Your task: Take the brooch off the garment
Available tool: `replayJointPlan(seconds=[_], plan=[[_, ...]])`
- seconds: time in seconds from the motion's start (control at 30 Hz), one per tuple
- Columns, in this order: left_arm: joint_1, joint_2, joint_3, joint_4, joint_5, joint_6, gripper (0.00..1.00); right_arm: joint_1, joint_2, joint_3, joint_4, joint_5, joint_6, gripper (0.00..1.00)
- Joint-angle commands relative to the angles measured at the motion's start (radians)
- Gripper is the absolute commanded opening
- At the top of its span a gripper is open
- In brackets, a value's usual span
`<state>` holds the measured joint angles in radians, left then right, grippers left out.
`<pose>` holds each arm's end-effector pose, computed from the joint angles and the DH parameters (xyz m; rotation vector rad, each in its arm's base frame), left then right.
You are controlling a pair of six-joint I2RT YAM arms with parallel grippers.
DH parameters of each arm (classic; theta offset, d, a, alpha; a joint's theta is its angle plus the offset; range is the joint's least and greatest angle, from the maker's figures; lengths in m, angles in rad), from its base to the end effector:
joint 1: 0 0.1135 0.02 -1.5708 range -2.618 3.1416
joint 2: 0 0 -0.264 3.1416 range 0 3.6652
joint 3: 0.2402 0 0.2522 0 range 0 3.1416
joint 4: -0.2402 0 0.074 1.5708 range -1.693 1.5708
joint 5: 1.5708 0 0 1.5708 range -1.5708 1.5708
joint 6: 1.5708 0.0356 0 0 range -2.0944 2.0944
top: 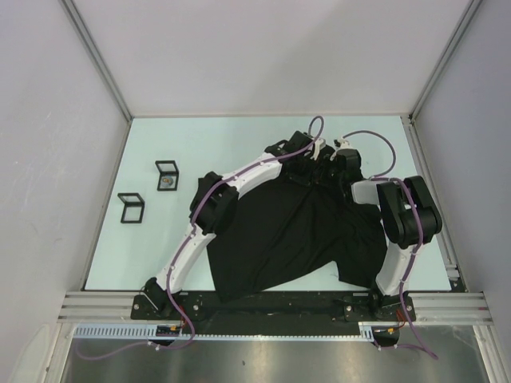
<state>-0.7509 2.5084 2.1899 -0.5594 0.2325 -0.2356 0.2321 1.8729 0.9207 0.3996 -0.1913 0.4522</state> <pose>0.3992 -0.3837 0.1664 0.7536 2.4381 -0.6981 0.3704 0.0945 0.1436 0.1228 2.1692 0.6024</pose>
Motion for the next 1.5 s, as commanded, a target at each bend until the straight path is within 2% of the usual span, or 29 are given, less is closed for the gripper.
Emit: replayJointPlan(seconds=[0.0,0.17,0.23,0.37,0.43,0.47,0.57,0.63,0.9,0.97,1.0,1.03,1.1,1.23,1.33,1.47], plan=[[-0.03,0.041,-0.001,0.027,0.021,0.005,0.0,0.061,-0.08,0.036,0.088,-0.108,-0.018,0.0],[-0.028,0.032,-0.004,0.029,0.01,0.002,0.0,0.072,-0.083,0.035,0.064,-0.108,-0.012,0.0],[-0.027,0.024,-0.012,0.035,0.001,0.004,0.0,0.067,-0.084,0.035,0.022,-0.052,-0.001,0.0],[-0.027,-0.064,-0.129,0.105,0.01,0.002,0.0,0.033,-0.086,0.027,-0.01,-0.004,0.029,0.0],[-0.025,-0.104,-0.177,0.148,0.001,-0.002,0.09,0.024,-0.081,0.029,-0.037,0.035,0.057,0.0],[-0.021,-0.124,-0.226,0.164,-0.005,-0.007,0.21,0.019,-0.078,0.026,-0.047,0.047,0.069,0.01],[-0.01,-0.192,-0.298,0.226,-0.019,-0.025,0.4,0.004,-0.072,0.024,-0.106,0.093,0.111,0.01],[-0.005,-0.239,-0.334,0.251,-0.019,-0.027,0.47,-0.008,-0.069,0.018,-0.108,0.093,0.132,0.01],[0.045,-0.368,-0.556,0.452,-0.05,-0.102,0.57,-0.028,-0.063,-0.003,-0.047,0.006,0.187,0.01],[0.068,-0.373,-0.588,0.521,-0.015,-0.148,0.6,-0.034,-0.06,-0.014,-0.027,-0.008,0.201,0.01],[0.074,-0.365,-0.582,0.532,0.008,-0.156,0.73,-0.036,-0.058,-0.016,-0.022,-0.017,0.204,0.01],[0.076,-0.353,-0.569,0.53,0.048,-0.153,0.81,-0.039,-0.058,-0.016,-0.019,-0.02,0.206,0.01],[0.068,-0.312,-0.501,0.494,0.062,-0.13,0.8,-0.04,-0.054,-0.019,-0.007,-0.036,0.21,0.01],[0.029,-0.269,-0.438,0.478,-0.005,-0.044,0.75,-0.047,-0.047,-0.019,0.004,-0.053,0.223,0.01],[0.012,-0.22,-0.363,0.435,-0.042,-0.028,0.71,-0.045,-0.05,-0.019,-0.001,-0.043,0.221,0.01],[0.002,-0.194,-0.34,0.429,-0.074,-0.021,0.68,-0.047,-0.057,-0.019,-0.015,-0.028,0.223,0.01]])
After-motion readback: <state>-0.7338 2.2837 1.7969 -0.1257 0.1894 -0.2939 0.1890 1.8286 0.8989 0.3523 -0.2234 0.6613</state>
